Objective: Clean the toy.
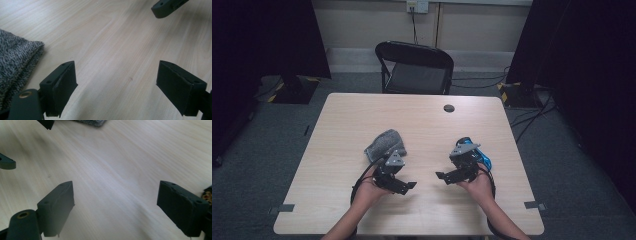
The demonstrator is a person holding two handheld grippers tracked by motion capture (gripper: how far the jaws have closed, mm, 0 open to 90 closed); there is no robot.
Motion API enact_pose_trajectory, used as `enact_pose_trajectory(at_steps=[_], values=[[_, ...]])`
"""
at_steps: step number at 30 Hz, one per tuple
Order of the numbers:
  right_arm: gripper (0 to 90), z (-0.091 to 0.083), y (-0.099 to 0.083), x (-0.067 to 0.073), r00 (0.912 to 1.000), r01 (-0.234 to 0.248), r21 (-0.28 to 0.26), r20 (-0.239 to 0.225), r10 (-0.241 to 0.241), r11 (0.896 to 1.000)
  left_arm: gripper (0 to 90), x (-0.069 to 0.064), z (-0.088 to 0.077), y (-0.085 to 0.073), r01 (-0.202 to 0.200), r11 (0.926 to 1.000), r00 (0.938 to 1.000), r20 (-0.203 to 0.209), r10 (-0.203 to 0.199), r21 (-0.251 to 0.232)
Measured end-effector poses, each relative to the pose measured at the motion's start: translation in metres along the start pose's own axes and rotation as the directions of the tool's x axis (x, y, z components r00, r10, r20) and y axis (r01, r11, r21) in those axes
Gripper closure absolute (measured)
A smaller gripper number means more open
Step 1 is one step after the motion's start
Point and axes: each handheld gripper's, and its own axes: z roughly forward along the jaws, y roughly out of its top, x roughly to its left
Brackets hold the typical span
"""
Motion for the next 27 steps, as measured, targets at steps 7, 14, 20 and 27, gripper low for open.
enact_pose_trajectory(at_steps=[7,14,20,27], values=[[13.4,0.009,-0.005,0.011,0.9995,0.029,0.015,-0.017,-0.028,0.999,16.1,-0.012,0.007,-0.007,-0.027,0.9993,0.9996,0.007,0.027,0.026],[13.2,0.017,-0.014,0.02,0.9982,0.044,0.022,-0.042,-0.043,0.999,16.3,-0.017,0.012,-0.013,-0.031,0.9991,0.9993,0.021,0.03,0.029],[12.7,0.026,-0.023,0.03,0.9943,0.095,0.021,-0.051,-0.093,0.995,16.0,-0.015,0.013,-0.019,-0.02,0.9996,0.9995,0.023,0.02,0.019],[12.0,0.028,-0.026,0.032,0.99,0.132,-0.002,-0.05,-0.132,0.991,15.5,-0.014,0.016,-0.024,-0.04,0.999,0.999,0.021,0.04,0.02]])
